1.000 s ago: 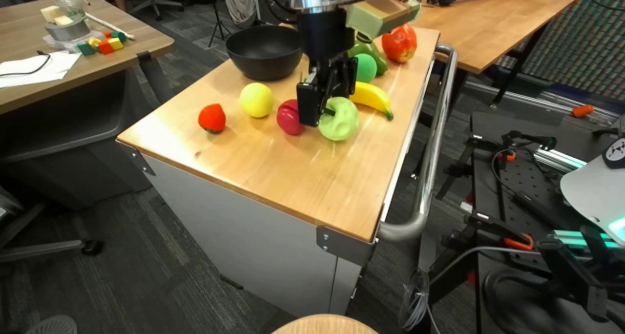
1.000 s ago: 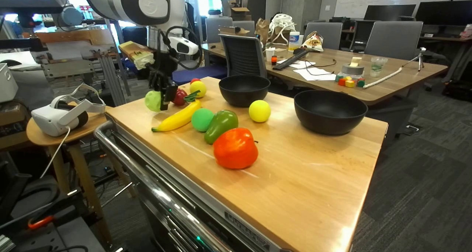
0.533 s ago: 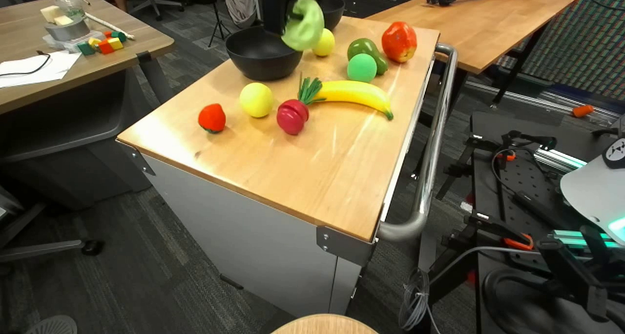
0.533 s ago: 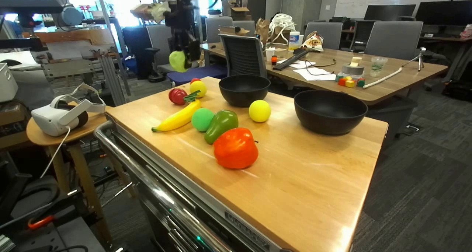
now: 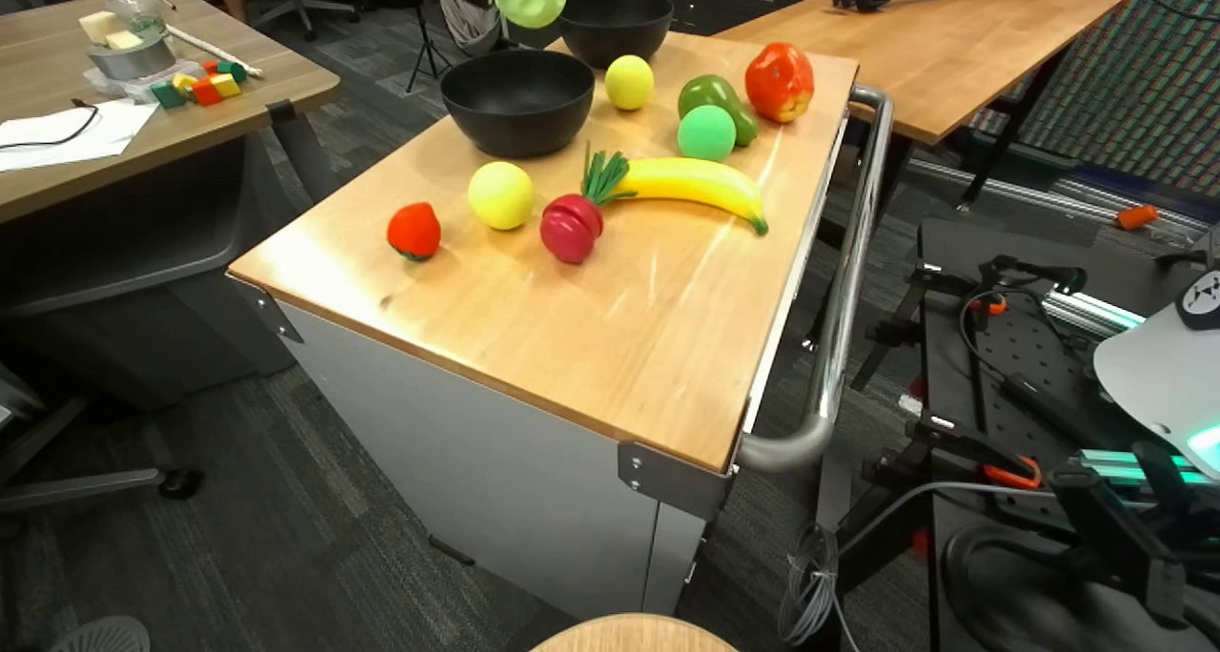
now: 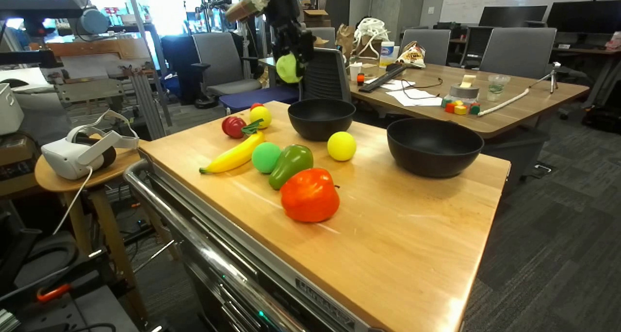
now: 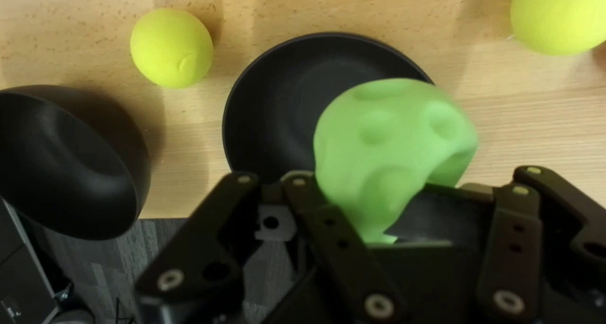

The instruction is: Place the fruits and vegetables inside the two black bowls

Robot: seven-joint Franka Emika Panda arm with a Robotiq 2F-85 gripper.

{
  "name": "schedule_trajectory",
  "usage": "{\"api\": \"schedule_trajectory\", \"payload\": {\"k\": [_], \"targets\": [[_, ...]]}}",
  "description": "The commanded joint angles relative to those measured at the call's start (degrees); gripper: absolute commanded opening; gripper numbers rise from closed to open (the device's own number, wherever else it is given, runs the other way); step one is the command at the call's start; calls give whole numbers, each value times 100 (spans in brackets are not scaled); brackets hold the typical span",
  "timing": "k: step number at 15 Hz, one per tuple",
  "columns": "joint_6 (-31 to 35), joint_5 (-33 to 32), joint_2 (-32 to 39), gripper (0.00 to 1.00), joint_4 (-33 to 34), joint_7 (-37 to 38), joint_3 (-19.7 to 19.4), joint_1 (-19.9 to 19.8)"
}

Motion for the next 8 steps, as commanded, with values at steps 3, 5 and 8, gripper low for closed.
{"api": "schedule_trajectory", "payload": {"k": [3,5,8], "targets": [[-613,250,1436,7,1555,109,-279,108],[-716,359,1661,7,1806,132,-323,108],[-747,542,1736,37,1915,196,-360,107]]}}
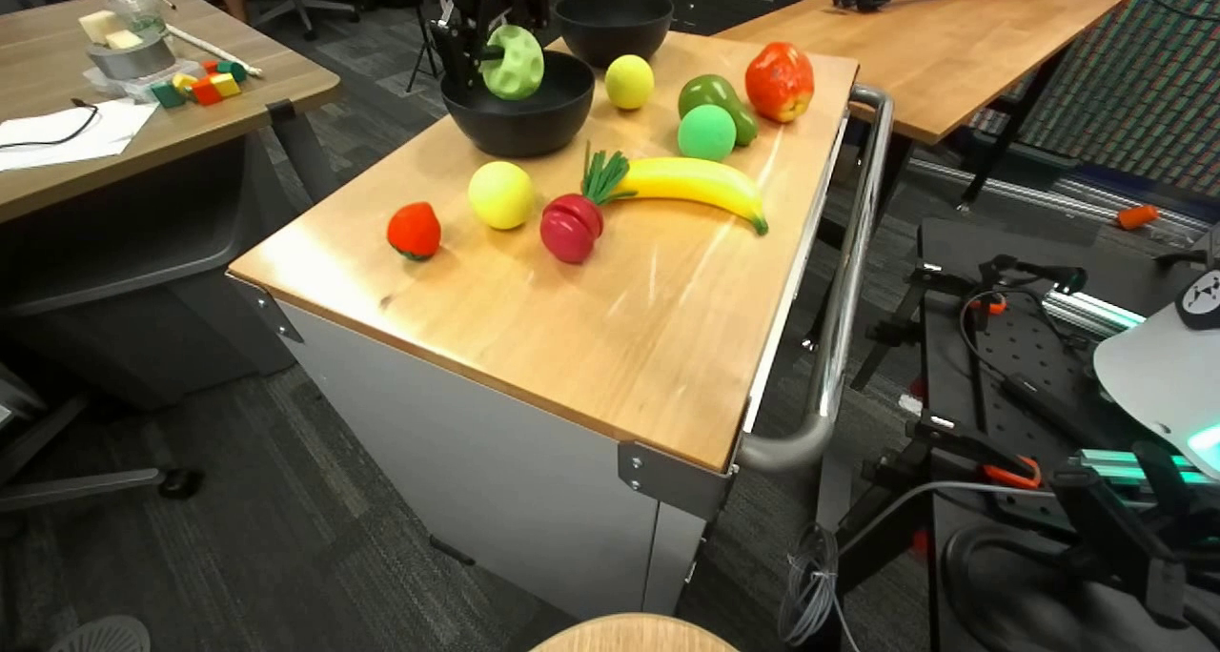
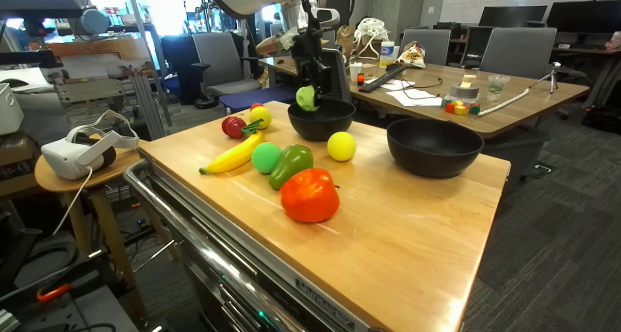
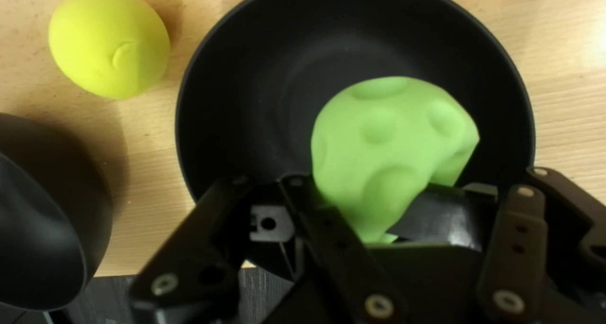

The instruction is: Place the fruits and vegetables inside the two black bowls

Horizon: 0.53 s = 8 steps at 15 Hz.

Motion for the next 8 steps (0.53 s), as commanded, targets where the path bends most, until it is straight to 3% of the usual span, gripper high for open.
{"api": "schedule_trajectory", "payload": {"k": [1,8], "targets": [[-246,271,111,44,391,113,-131,104],[78,291,-653,98,-336,467,-150,200]]}}
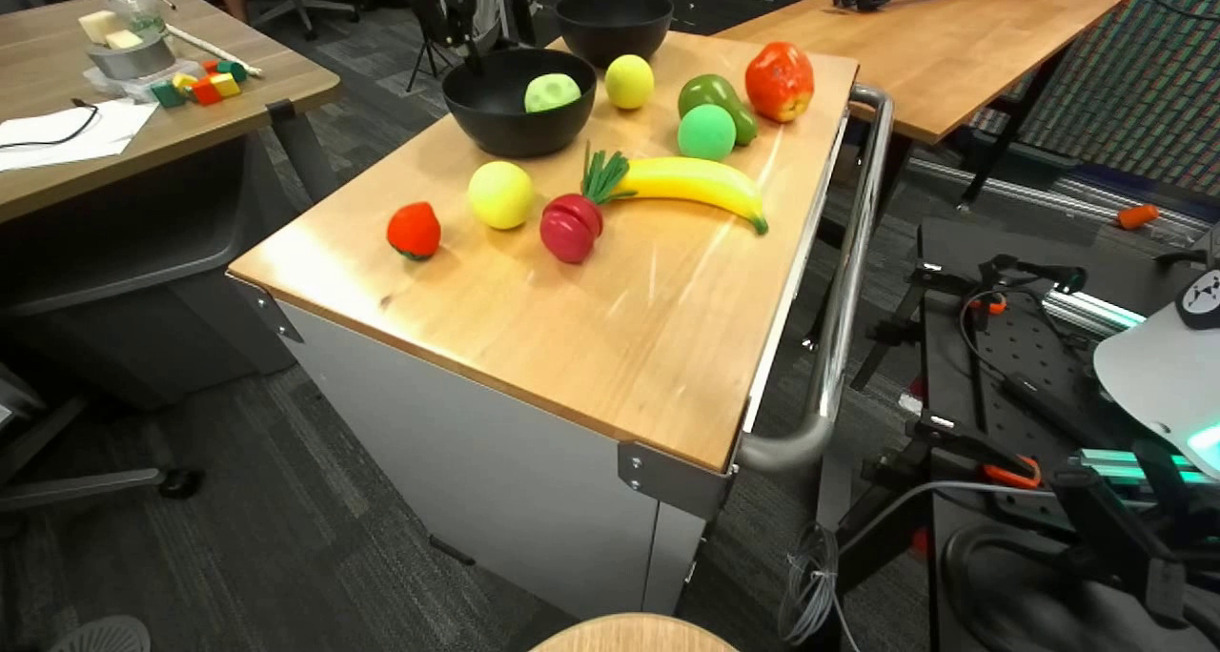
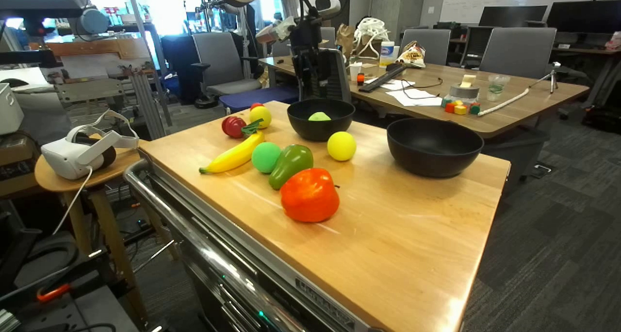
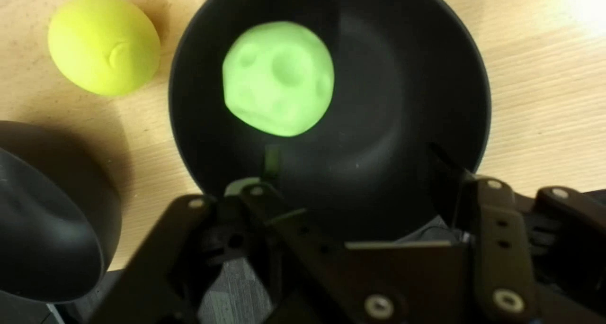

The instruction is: Place the fruits and vegetables inside the two black bowls

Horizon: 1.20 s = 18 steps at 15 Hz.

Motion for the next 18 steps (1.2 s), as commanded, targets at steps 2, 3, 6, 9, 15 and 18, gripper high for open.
{"api": "schedule_trajectory", "payload": {"k": [2,3,6,9,15,18], "targets": [[156,362,-914,100,-761,-210,121,94],[92,571,-1175,100,-960,-620,284,69],[208,535,-2051,100,-1769,-1246,482,162],[351,603,-2761,100,-2569,-1946,723,165],[569,578,-2756,100,-2533,-2637,850,172],[1055,572,-2562,100,-2251,-3253,914,177]]}}
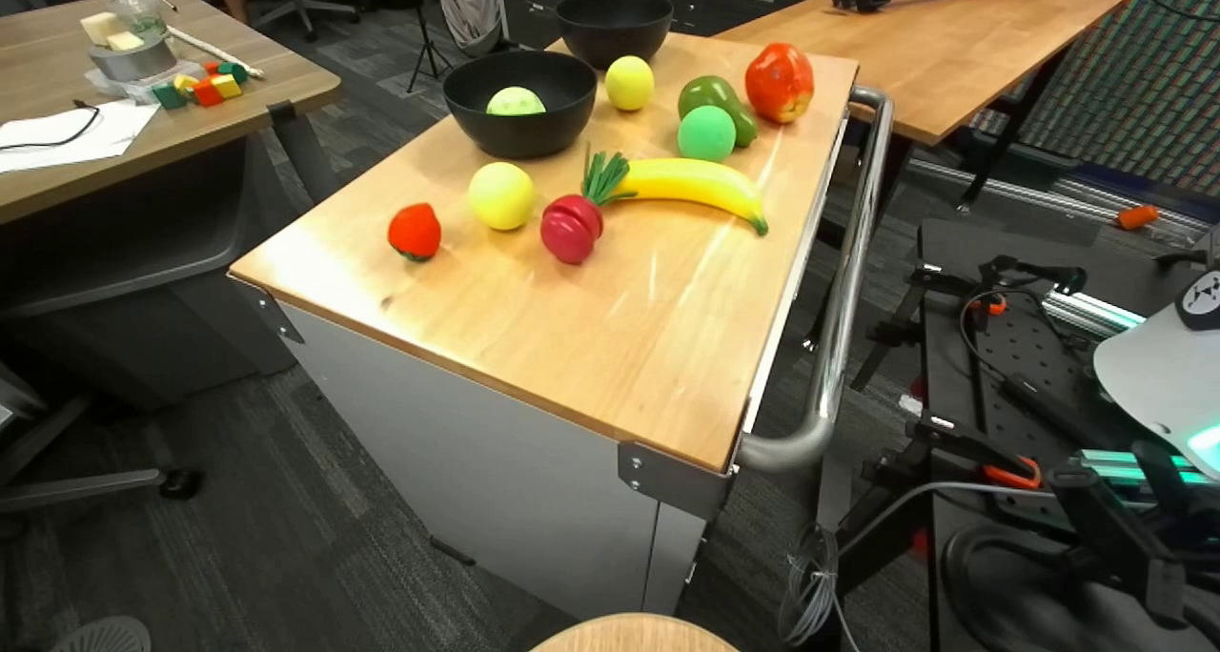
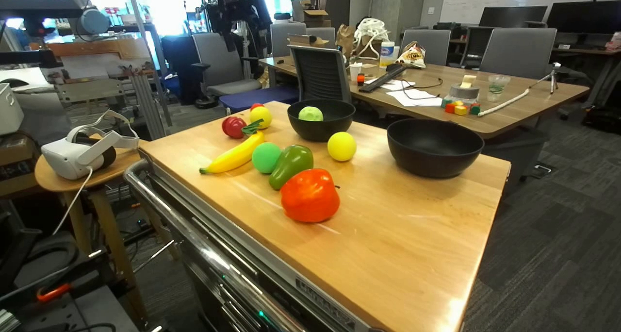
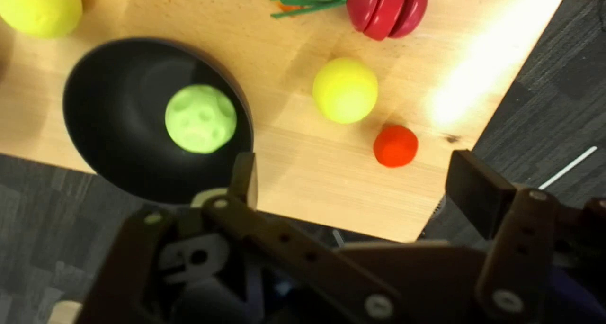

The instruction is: Place the fruits and vegetables inside the two black bowls

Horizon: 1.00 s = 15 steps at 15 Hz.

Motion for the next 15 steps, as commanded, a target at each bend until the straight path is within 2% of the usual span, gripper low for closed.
{"api": "schedule_trajectory", "payload": {"k": [1,3,4,8,10,12,15], "targets": [[674,197,141,100,263,-792,113,-27],[1124,740,407,100,537,-988,186,-43],[838,341,110,100,150,-672,112,-10],[858,378,186,100,153,-707,112,-13],[973,802,405,100,205,-1025,206,-32],[1057,1527,692,100,314,-1526,321,-114],[906,1853,1176,100,560,-1707,354,-117]]}}
